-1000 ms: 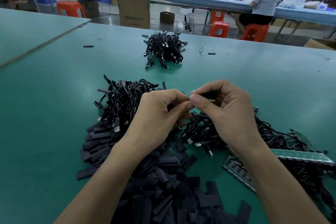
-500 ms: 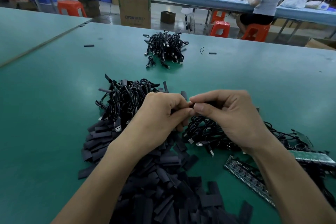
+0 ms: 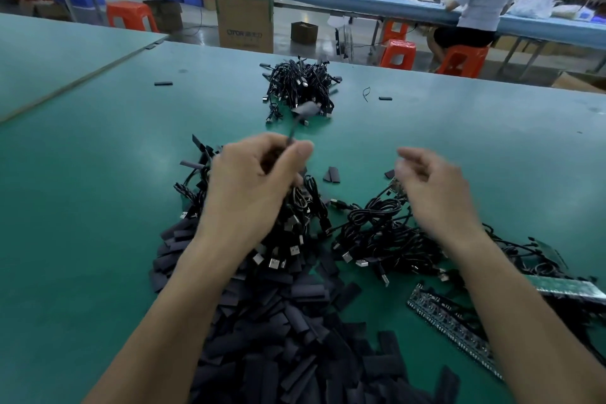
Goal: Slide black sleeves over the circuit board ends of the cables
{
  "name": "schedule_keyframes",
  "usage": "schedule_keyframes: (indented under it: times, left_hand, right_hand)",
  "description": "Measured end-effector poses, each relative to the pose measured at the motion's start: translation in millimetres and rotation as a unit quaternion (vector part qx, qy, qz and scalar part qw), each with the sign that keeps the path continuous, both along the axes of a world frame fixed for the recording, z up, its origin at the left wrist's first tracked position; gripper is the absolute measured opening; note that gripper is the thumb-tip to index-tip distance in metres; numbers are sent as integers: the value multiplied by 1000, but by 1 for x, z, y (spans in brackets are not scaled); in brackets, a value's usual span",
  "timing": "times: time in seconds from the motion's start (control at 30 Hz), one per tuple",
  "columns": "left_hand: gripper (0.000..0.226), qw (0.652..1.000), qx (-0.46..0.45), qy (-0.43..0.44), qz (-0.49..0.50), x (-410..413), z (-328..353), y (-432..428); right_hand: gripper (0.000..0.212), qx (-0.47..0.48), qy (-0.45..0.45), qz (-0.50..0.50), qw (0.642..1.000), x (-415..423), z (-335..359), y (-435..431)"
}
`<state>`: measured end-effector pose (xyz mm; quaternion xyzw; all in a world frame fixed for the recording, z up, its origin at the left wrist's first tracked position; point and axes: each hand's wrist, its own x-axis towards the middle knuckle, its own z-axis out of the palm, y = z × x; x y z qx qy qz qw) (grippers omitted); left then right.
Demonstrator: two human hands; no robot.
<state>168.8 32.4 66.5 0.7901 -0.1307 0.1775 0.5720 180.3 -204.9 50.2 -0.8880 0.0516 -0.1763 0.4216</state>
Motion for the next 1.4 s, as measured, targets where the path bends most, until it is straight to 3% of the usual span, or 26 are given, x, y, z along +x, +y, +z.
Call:
schedule_keyframes:
  times: [0.1, 0.2, 0.33, 0.47, 0.6, 0.7, 0.8, 0.9, 1.0, 1.1, 1.2, 1.4]
  left_hand:
    - [10, 994, -47, -31, 92, 8, -3, 14]
    - [17, 989, -30, -16, 144, 21, -12, 26]
    - [47, 984, 2, 58, 171, 35, -26, 27]
    - [52, 972, 38, 99, 209, 40, -33, 28]
    - [46, 938, 185, 154, 250, 41, -37, 36]
    - [41, 925, 225, 201, 231, 36, -38, 34]
    - [46, 922, 239, 155, 263, 29, -33, 24]
    - [37, 928, 234, 7, 289, 18, -24, 14]
    - [23, 962, 178, -83, 189, 8, -15, 3]
    - [15, 998, 58, -36, 8, 0, -12, -11]
    - [9, 997, 12, -4, -79, -4, -16, -22]
    - [9, 986, -70, 35, -150, 0, -20, -20]
  right_hand:
    - [59, -210, 163, -29, 964, 8, -17, -12]
    - [69, -250, 226, -71, 939, 13, -24, -11]
    - [51, -226, 168, -123, 951, 15, -20, -11]
    - [23, -193, 93, -126, 969, 11, -12, -16]
    - [6, -184, 44, -64, 980, 2, -3, -12]
    - [13, -113, -11, 36, 993, -2, 5, -5]
    - [22, -65, -40, 95, 993, -7, 15, 3]
    - [33, -24, -41, 142, 989, -10, 24, 9]
    - [34, 1, -30, 184, 983, -11, 30, 14]
    - [35, 11, -30, 206, 978, -12, 33, 19]
    - [34, 2, -31, 227, 973, -12, 34, 25]
    - [26, -1, -55, 271, 961, -13, 38, 32]
